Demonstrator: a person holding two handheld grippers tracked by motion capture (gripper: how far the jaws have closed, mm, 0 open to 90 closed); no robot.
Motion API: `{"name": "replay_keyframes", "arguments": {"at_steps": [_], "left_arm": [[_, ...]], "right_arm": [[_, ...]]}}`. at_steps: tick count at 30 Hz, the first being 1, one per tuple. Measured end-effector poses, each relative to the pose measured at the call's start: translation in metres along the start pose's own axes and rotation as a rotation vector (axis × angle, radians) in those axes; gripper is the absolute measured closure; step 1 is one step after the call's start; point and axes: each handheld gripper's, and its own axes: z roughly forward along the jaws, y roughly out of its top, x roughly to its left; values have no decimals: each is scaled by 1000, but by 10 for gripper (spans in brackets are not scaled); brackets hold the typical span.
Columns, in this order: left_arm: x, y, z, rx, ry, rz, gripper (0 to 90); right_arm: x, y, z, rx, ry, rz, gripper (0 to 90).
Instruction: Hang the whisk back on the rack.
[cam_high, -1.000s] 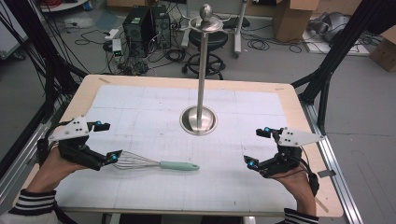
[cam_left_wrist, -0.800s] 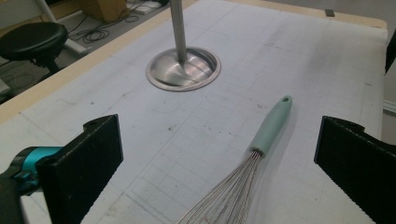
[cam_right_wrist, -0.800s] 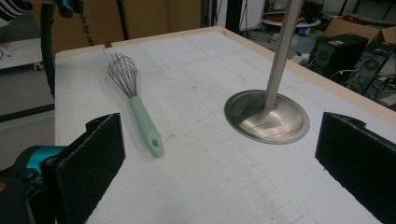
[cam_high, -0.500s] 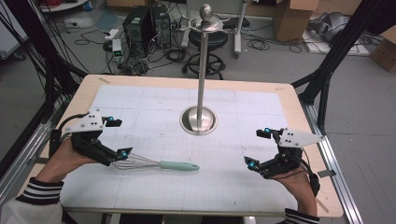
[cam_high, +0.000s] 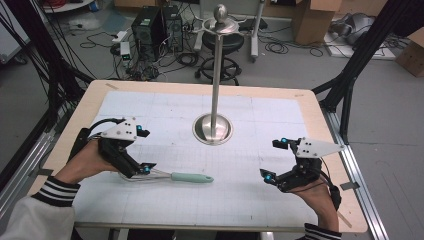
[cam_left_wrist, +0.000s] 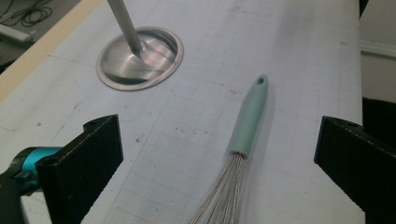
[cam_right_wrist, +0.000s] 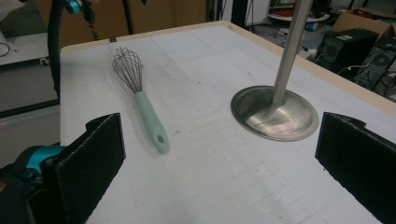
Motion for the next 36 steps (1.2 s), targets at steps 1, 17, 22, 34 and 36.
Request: {"name": "replay_keyframes", "arguments": {"at_steps": [1,17,22,34,36], "left_arm": [[1,1,4,12,-8,-6,17],[4,13,55,109,-96,42,17],[2,15,68,148,-129,66,17],[-2,14,95,211,-192,98,20],[-4,13,99,228,-196,100,38]], "right_arm": [[0,0,0,3,-1,-2,4],[0,0,1,2,1,3,5],[-1,-1,2,6,2,5,5],[-1,-2,2,3,3,9,4],[-1,-2,2,3,2,10,5]]}}
